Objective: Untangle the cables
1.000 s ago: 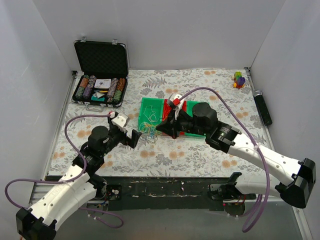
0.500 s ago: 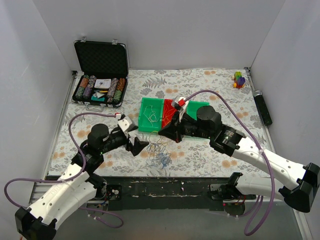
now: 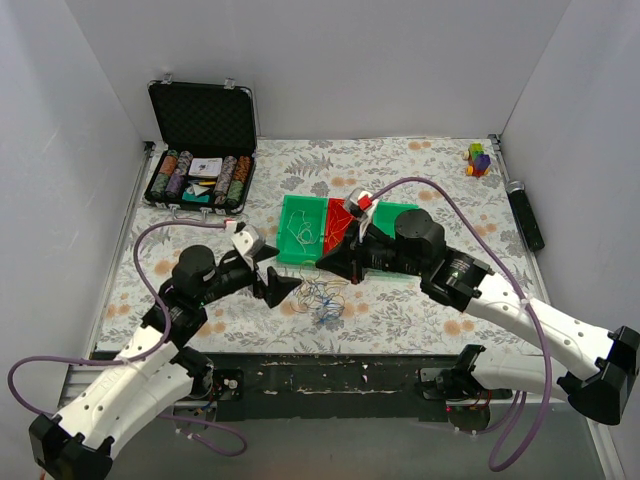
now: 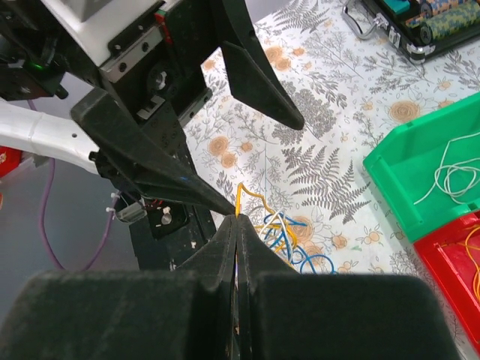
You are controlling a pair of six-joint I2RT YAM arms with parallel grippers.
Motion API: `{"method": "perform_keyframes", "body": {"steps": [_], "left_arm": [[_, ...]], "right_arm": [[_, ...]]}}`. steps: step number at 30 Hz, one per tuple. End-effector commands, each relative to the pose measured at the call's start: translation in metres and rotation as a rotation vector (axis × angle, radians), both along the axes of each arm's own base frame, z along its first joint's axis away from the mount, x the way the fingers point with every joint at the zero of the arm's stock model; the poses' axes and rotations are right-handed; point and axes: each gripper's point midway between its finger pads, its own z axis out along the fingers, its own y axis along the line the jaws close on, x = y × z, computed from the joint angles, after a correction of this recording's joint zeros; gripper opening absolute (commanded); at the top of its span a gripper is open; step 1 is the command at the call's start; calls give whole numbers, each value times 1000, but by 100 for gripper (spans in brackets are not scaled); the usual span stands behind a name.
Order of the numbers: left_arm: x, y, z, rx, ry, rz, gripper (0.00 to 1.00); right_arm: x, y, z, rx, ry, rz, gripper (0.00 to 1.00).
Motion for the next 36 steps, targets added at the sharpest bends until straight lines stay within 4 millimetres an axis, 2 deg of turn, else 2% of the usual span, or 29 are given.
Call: {"method": "perform_keyframes", "body": {"steps": [1, 5, 9, 16, 22, 26, 31, 36], "left_arm": [[19, -2, 34, -95, -33, 75, 98], [24, -15, 41, -135, 7, 41, 98], [18, -24, 46, -170, 27, -19, 98], [14, -21, 40, -162, 38, -14, 98], [17, -24, 30, -175, 58, -10, 77], [28, -18, 18, -154, 39, 52, 68], [45, -5, 8, -133, 6, 166, 53], [45, -2, 0, -112, -3, 176, 52]], "right_arm": [[-7, 5, 43, 95, -46, 28, 1], [-9, 8, 47, 99, -47, 34, 1], [-10, 10, 50, 104, -50, 34, 1], [-11, 10, 56, 120, -56, 32, 1], [-18, 11, 77, 163, -69, 57, 1], [-24, 9, 93, 198, -82, 74, 1], [-31, 9, 104, 220, -80, 102, 1], [-34, 9, 124, 268, -111, 113, 1]]}}
